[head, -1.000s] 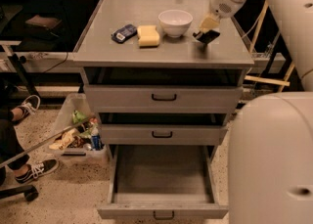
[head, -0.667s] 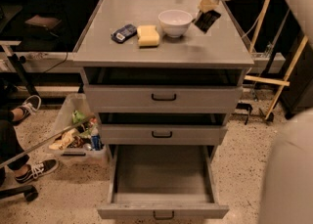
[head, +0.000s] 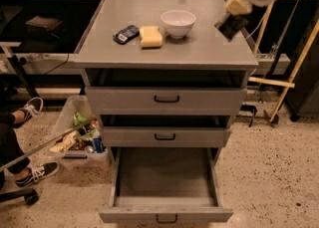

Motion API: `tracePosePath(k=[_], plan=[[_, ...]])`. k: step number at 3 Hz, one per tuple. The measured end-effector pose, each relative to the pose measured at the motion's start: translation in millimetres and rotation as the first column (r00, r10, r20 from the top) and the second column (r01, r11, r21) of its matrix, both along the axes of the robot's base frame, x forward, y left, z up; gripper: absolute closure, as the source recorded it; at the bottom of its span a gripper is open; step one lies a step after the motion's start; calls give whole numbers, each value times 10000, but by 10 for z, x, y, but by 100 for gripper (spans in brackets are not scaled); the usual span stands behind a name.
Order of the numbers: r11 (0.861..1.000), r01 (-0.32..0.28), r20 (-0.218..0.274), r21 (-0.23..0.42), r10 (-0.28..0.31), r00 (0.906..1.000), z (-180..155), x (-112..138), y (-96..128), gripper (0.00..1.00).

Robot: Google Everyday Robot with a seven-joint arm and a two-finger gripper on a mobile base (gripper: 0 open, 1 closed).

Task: Place rxbar chocolate into bottom drawer

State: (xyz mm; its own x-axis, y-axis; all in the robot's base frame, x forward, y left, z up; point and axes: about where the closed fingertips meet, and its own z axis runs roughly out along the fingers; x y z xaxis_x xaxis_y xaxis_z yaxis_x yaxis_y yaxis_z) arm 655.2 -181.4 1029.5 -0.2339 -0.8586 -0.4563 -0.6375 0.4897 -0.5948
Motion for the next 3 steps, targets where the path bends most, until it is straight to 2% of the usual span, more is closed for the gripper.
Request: tracePosePath(k=[1,2,3], plan=[[9993,246,-794,-285,-268,9965,-449,-199,-246,100],[9993,247,-794,-285,-269,9965,-449,-198,-246,100],[9982,447,-657,-403,-473,9967,-586,-294,-199,100]])
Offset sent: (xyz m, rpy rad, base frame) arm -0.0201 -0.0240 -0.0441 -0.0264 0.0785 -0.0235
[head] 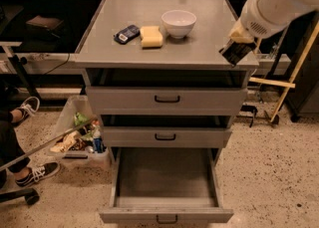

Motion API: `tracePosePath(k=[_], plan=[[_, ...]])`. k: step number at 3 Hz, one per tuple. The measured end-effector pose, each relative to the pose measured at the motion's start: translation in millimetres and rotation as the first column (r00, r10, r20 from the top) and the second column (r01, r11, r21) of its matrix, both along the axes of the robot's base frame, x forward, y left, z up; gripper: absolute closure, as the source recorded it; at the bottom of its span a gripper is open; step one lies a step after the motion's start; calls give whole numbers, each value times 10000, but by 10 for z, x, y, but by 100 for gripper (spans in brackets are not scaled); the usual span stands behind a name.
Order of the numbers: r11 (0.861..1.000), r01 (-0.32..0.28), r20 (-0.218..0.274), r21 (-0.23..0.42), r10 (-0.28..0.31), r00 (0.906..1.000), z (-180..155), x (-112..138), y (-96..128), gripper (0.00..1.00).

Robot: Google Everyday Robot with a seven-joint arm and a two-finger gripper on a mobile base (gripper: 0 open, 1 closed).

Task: Place rxbar chocolate into bottom drawer

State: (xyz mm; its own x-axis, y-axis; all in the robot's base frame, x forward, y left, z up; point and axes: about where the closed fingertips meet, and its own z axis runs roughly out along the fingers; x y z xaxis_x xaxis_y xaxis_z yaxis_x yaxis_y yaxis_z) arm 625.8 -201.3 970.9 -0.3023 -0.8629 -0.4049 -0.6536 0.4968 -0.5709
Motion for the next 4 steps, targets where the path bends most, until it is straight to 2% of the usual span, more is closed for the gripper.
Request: tracePosePath(k=[1,2,3,4], plan=[[9958,895,1065,-194,-869,9905,-366,-176,3,100],[9961,857,1007,-192,-833,9914,-358,-186,11,100],[9955,887,1223,-319,-842,9889,-656,-139,32,100],[9946,1029,982,-95,-1015,9900,-1675,11,-138,100]])
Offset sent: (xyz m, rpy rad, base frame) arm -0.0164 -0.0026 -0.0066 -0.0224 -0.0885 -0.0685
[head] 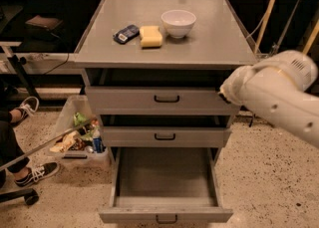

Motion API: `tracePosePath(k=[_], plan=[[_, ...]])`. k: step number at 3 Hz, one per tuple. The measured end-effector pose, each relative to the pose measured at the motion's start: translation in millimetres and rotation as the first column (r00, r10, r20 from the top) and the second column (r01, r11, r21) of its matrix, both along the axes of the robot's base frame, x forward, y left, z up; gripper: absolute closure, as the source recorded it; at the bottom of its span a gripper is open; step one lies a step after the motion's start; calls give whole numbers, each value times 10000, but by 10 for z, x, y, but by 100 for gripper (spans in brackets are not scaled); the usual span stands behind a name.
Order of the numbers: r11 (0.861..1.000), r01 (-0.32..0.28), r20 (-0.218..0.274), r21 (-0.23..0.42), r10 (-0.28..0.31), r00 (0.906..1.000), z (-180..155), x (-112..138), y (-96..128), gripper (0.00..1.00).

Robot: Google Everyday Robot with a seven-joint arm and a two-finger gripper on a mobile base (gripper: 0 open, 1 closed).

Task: Place rxbar chocolate into bottom drawer

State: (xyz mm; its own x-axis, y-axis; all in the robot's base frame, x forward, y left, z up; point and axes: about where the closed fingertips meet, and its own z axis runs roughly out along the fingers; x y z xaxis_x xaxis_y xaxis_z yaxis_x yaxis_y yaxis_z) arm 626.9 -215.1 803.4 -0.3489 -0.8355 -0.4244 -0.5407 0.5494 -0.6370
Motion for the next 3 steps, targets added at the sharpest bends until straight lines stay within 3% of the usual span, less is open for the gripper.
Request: tracePosePath(k=[1,2,3], plan=[[9969,293,-432,733,-262,9987,-871,166,-219,100],[9850,675,-1342,1587,-463,9899,-1588,145,-334,100],[9809,762,-1609,1789,-472,9858,-1742,122,-304,100]])
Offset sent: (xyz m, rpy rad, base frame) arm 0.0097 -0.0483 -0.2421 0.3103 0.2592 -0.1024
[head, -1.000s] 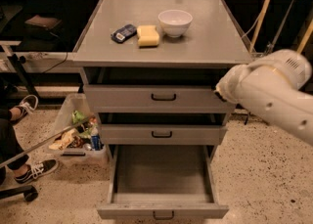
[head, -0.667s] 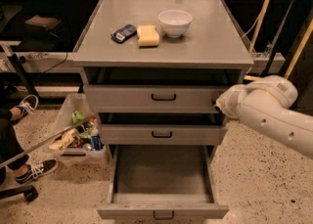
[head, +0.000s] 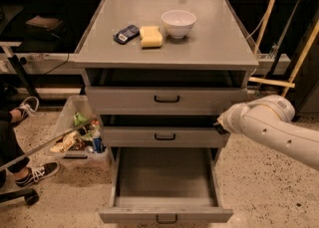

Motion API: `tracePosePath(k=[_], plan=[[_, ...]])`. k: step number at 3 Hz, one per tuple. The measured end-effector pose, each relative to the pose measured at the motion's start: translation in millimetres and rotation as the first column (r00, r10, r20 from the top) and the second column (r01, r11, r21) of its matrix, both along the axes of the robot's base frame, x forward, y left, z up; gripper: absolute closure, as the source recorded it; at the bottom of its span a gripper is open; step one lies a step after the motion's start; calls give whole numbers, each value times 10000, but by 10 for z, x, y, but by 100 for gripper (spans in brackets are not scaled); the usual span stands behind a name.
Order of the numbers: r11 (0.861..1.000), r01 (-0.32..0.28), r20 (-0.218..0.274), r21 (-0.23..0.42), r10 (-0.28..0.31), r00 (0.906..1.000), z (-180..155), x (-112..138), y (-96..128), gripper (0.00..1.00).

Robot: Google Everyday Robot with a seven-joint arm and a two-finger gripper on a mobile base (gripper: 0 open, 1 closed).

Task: Place rxbar chocolate into bottom drawer

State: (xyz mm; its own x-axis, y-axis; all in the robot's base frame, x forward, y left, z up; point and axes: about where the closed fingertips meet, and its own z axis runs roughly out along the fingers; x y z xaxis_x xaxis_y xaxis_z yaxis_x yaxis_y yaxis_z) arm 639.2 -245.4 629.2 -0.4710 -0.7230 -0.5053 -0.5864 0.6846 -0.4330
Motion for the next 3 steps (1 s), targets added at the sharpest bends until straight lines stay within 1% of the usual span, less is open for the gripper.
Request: tracePosePath(k=[1,2,3], plan=[[9997,-220,42,96,220,9997,-116,11,79,100],[9960,-367,98,816,361,9993,-678,71,187,100],[9773,-732,550,1990,634,9965,-1301,261,411,100]])
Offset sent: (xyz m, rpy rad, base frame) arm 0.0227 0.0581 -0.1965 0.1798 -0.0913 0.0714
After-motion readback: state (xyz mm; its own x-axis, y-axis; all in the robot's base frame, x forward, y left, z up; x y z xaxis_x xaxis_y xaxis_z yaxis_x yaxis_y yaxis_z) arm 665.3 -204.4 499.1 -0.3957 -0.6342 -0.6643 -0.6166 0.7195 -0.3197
